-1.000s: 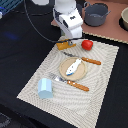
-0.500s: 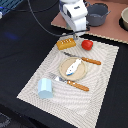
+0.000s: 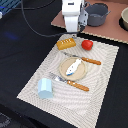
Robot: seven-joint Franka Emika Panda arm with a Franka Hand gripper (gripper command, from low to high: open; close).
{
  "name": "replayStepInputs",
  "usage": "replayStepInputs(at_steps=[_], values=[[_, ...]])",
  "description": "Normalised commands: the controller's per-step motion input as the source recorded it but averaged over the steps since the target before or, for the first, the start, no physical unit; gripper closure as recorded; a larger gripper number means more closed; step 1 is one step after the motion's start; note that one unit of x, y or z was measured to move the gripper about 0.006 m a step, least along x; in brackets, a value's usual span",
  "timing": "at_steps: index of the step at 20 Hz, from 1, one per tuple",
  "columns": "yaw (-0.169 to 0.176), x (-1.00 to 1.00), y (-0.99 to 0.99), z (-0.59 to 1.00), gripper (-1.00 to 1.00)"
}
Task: Interact with the objects in diverse but meaningful ways.
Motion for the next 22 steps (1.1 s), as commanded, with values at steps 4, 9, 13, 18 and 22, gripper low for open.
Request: replayStepInputs(at_steps=[4,9,13,18,22], values=[[-0.088,0.91,0.08,0.08,-1.00],[-0.075,0.88,0.10,0.00,-1.00],[-0.056,0.66,0.11,-0.06,-1.00],[-0.003,0.20,0.16,-0.09,-1.00],[0.000,0.02,0.24,-0.09,-1.00]])
